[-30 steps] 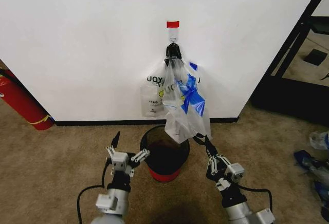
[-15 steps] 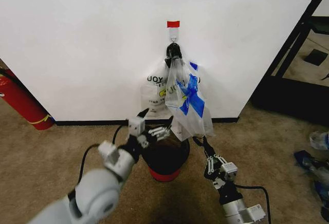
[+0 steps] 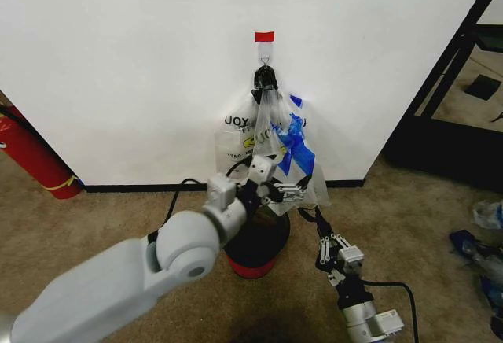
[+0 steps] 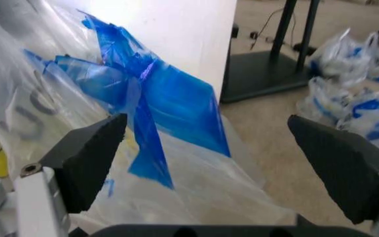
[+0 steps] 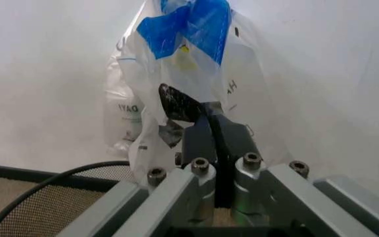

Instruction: Pick up the garbage bag from the wall and place it over the trash bin.

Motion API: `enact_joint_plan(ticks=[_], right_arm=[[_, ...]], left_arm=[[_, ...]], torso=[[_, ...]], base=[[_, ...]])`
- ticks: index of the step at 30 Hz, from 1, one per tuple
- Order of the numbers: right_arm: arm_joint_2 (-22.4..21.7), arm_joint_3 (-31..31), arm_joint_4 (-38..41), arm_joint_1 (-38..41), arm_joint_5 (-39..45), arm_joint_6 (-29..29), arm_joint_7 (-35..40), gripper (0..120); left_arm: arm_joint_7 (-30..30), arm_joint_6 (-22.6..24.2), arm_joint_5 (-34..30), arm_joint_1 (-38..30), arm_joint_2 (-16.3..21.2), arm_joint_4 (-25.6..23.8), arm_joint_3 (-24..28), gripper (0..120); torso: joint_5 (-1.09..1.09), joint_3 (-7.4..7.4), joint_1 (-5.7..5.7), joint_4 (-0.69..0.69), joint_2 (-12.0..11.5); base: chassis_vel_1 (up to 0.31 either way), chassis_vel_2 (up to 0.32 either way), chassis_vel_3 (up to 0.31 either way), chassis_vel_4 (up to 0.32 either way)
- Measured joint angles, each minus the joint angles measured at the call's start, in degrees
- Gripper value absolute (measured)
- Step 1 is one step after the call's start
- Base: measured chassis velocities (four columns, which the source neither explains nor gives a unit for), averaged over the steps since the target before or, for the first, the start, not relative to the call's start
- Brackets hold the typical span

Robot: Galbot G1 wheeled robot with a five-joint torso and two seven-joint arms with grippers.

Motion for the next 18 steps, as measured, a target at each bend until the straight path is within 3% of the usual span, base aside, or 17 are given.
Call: enact_joint_plan(ticks=[8,9,10,18], right_arm=[[0.45,-0.45,0.73,0.0,0.3,-0.12,0.0,0],[0.49,-0.49,0.88,0.0,0.4,-0.17,0.01,0],[0.51,-0.5,0.97,0.0,0.48,-0.21,0.01,0],[0.71,-0.67,1.02,0.36,0.86,-0.38,0.01,0]], left_arm=[[-4.48,6.48,1.03,-4.45,-2.5,4.93,2.42,88],[-4.78,7.03,1.37,-4.49,-2.5,5.08,2.59,81],[-4.89,7.37,1.65,-4.49,-2.44,5.14,2.68,81],[-4.85,7.59,3.15,-4.08,-1.84,5.2,2.79,48]], torso=[[-0.01,0.0,0.0,0.0,0.0],[-0.01,0.0,0.0,-0.01,0.0],[-0.01,0.0,0.0,0.0,0.0],[-0.01,0.0,-0.01,-0.01,0.01]], base=[[0.0,0.0,0.0,0.0],[0.0,0.0,0.0,0.0],[0.0,0.0,0.0,0.0],[0.0,0.0,0.0,0.0]])
